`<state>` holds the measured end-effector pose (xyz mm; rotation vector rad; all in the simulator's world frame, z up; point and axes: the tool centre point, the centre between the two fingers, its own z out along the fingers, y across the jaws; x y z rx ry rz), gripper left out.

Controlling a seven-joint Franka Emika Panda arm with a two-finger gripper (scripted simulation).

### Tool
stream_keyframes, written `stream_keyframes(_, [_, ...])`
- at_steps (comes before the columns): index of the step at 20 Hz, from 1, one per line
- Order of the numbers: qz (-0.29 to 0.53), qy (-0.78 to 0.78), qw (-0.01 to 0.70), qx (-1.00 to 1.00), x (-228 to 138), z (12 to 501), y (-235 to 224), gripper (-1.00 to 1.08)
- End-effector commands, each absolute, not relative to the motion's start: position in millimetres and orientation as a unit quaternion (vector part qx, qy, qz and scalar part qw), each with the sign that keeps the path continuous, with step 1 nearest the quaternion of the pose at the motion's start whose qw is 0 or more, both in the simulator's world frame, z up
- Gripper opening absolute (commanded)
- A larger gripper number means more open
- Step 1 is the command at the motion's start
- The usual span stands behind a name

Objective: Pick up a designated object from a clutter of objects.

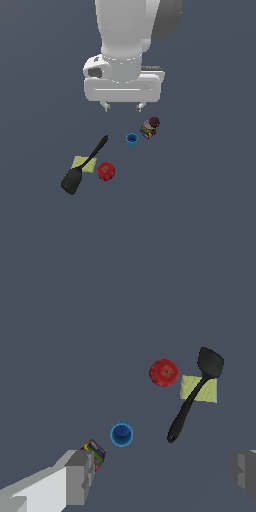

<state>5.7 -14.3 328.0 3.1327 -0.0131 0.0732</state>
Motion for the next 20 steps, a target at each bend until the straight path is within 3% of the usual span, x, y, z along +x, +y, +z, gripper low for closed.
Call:
stream_keyframes(1, [0.023, -0.004, 0.004, 1.0, 5.7, 328.0, -14.3, 1.0])
stream_keyframes(10, [0.019, -0.043, -0.005, 0.999, -0.8, 327.9, -39.2, 1.0])
stream_keyframes(20, [0.019, -0.05, -0.005, 0.999, -0.5, 317.7, -36.9, 1.0])
